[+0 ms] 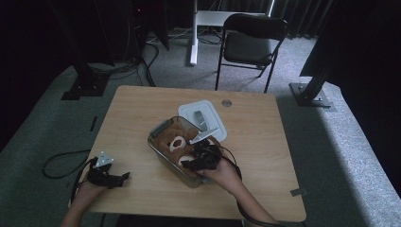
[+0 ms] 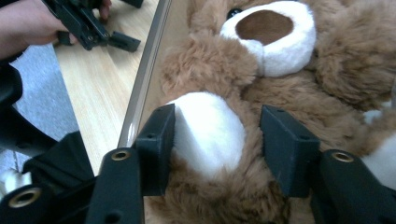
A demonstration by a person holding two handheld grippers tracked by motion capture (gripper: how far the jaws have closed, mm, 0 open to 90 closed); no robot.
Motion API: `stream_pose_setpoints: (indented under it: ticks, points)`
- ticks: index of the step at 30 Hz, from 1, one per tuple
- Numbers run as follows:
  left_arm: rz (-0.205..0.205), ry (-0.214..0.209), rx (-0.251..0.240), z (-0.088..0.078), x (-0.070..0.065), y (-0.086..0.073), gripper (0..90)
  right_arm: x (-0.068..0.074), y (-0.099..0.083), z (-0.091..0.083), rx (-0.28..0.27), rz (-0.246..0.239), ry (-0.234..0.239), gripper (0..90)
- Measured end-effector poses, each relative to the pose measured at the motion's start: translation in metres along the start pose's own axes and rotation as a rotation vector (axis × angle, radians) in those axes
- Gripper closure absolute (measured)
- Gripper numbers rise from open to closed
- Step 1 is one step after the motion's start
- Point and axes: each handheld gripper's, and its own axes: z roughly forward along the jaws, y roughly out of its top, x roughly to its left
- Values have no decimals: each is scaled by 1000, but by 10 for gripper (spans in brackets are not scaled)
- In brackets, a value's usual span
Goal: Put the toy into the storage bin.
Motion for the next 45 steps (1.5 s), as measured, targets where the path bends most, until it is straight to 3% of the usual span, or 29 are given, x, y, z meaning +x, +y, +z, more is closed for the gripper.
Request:
stream_pose_setpoints:
  ticks: [3, 7, 10, 12, 14, 18, 23, 27, 29, 33, 38, 42, 45]
  points:
    - [2, 0, 0, 0, 0, 0, 4, 1, 2, 4, 25, -26, 5, 550]
    - [3, 0, 1, 0, 0, 0, 5, -1, 6, 14, 102, -36, 12, 566]
    - [2, -1, 1, 0, 0, 0, 4, 5, 5, 26, 159, -67, -27, 580]
    - [2, 0, 1, 0, 0, 0, 4, 10, 4, 30, 169, -86, -45, 582]
    - [2, 0, 0, 0, 0, 0, 5, 9, 3, 30, 157, -81, -39, 577]
    - [1, -1, 1, 0, 0, 0, 5, 3, 3, 24, 118, -34, 24, 521]
    - [0, 0, 0, 0, 0, 0, 5, -1, 4, 6, 51, -12, 68, 453]
    - [1, -1, 3, 0, 0, 0, 4, -4, 7, -20, -29, 0, 68, 467]
    - [0, 0, 2, 0, 0, 0, 5, -10, 8, -35, -71, 3, 30, 504]
    - [0, 0, 1, 0, 0, 0, 4, -28, 7, -61, -140, 52, -38, 556]
    - [1, -1, 1, 0, 0, 0, 5, -47, 1, -74, -142, 95, -97, 690]
    - [2, 0, 1, 0, 0, 0, 4, -53, -6, -68, -90, 92, -103, 825]
    - [2, 0, 0, 0, 0, 0, 5, -58, -10, -60, -64, 97, -86, 870]
